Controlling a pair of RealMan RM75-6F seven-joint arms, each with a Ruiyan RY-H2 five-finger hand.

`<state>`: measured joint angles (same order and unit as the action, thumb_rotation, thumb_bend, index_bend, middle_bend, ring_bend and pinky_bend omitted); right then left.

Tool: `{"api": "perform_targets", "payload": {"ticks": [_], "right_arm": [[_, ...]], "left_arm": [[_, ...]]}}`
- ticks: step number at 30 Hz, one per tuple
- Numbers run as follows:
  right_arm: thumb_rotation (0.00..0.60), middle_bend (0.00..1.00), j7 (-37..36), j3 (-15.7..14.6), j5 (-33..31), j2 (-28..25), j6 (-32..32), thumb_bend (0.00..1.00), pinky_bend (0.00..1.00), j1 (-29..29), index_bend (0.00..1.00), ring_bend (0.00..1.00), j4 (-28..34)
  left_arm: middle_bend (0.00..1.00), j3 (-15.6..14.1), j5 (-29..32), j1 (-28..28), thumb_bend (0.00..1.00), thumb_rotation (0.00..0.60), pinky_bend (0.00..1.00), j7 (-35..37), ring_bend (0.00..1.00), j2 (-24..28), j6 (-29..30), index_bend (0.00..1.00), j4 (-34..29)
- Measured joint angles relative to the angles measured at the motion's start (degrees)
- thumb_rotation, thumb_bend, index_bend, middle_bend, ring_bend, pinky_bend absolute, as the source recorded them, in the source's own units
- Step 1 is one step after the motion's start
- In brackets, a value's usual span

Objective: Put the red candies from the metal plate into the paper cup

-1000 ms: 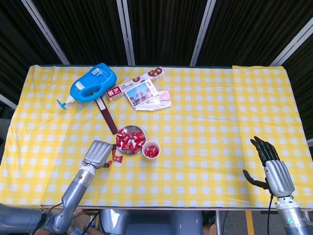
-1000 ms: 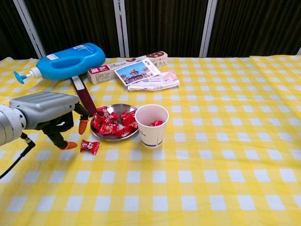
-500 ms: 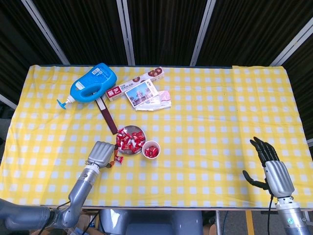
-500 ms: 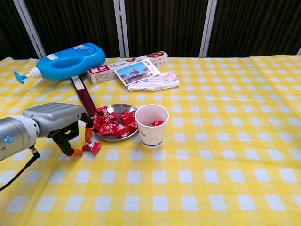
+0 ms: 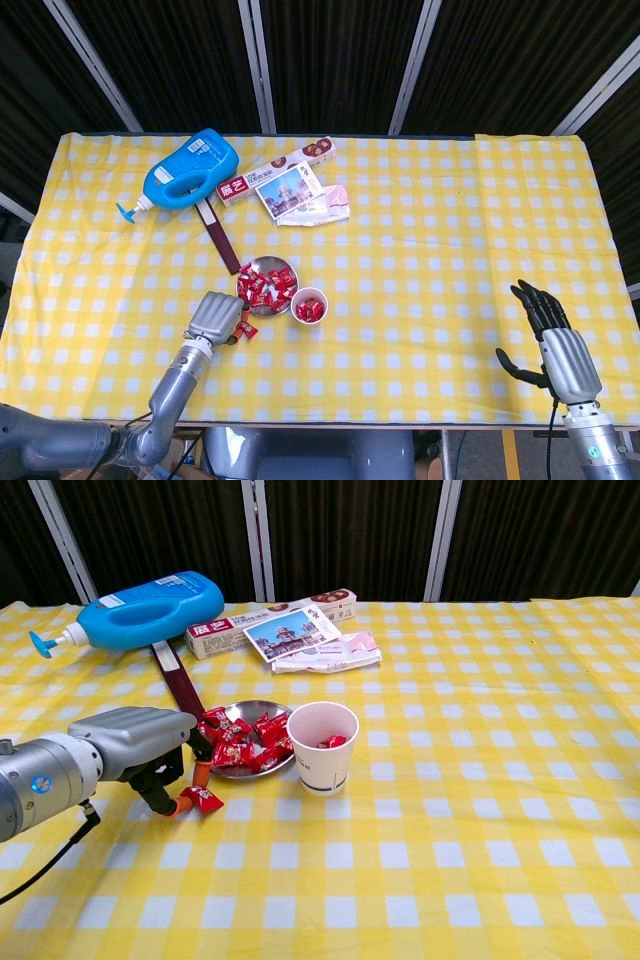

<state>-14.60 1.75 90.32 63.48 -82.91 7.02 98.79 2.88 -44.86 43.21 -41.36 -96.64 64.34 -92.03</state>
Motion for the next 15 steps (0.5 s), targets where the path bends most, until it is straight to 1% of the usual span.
{"api": "perform_targets", "payload": {"ticks": [3,9,15], "right_arm": [[0.600,0.00,-0.12,-0.08,0.03,-0.01,0.01,0.39,0.00,-0.04,0.00,0.00,0.02],[0.600,0.00,-0.02,-0.10,0.09,-0.06,-0.06,0.39,0.00,-0.07,0.00,0.00,0.12],[0.600,0.00,-0.12,-0.01,0.03,-0.08,-0.08,0.39,0.00,-0.03,0.00,0.00,0.13]], "left_arm": [[0.93,0.12,-0.50,-0.12,0.46,0.600,0.99,0.07,0.97,-0.53,0.10,0.59,0.24],[0.93,0.18,-1.91,-0.51,0.46,0.600,0.99,0.28,0.97,-0.35,0.67,0.60,-0.70],[0.93,0.49,-4.18,-1.12,0.46,0.600,0.99,0.79,0.97,2.34,2.12,0.59,-5.08]]}}
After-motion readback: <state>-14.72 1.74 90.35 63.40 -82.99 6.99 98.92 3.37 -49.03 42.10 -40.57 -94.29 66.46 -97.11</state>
